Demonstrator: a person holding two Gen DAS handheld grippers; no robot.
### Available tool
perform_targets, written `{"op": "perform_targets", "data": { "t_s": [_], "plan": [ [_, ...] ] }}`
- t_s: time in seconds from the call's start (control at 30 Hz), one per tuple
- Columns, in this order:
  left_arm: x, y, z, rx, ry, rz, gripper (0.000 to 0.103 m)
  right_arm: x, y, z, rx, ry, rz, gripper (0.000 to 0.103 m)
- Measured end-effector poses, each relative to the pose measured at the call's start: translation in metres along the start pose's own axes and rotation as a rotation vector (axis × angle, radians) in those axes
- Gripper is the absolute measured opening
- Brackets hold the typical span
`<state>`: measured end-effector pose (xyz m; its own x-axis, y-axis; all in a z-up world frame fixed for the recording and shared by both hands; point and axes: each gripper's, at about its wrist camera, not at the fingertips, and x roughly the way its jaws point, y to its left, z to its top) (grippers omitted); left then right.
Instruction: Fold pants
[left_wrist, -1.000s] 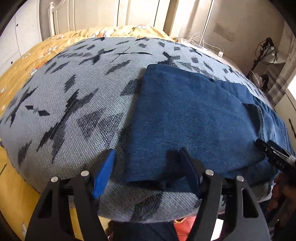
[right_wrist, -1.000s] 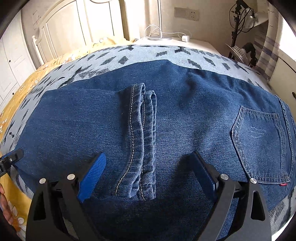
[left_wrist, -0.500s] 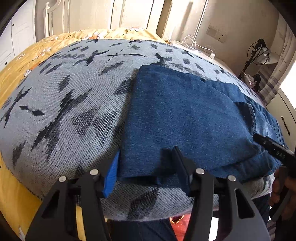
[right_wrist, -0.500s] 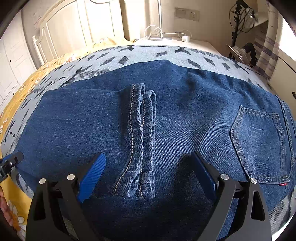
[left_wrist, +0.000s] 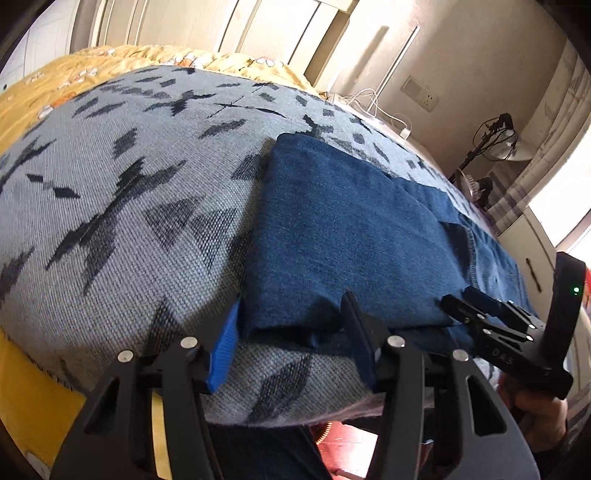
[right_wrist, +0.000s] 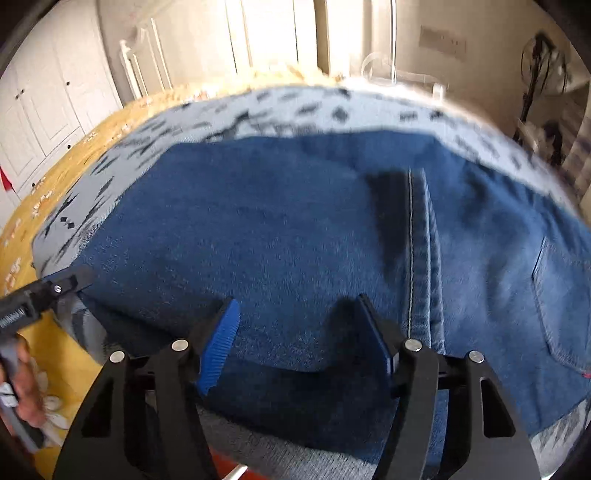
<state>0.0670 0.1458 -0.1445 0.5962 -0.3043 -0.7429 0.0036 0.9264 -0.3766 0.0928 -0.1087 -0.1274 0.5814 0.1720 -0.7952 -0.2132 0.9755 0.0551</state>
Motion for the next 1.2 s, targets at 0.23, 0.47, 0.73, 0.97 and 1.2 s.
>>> {"op": "perform_targets", "data": {
  "t_s": [0.23, 0.47, 0.73, 0.97, 1.2],
  "plan": [
    [-0.001, 0.027, 0.003, -0.190, -0.001, -0.136, 0.044, 0.000, 0.003, 0.001, 0.003, 0.007, -0.021, 0.063],
    [-0.005, 0.019, 0.009, -0.126, -0.006, -0.055, 0.041, 0.002, 0.003, 0.002, 0.005, 0.010, -0.023, 0.064],
    [0.012, -0.028, 0.084, 0.200, -0.054, -0.056, 0.023, 0.002, 0.004, 0.000, -0.002, 0.001, -0.021, 0.064],
    [0.123, -0.051, 0.140, 0.442, 0.156, -0.029, 0.010, 0.002, 0.004, 0.000, 0.001, 0.006, -0.016, 0.064],
    [0.086, -0.021, 0.167, 0.289, 0.028, -0.043, 0.018, -0.002, -0.002, 0.010, 0.013, 0.052, 0.006, 0.064]
  ]
}}
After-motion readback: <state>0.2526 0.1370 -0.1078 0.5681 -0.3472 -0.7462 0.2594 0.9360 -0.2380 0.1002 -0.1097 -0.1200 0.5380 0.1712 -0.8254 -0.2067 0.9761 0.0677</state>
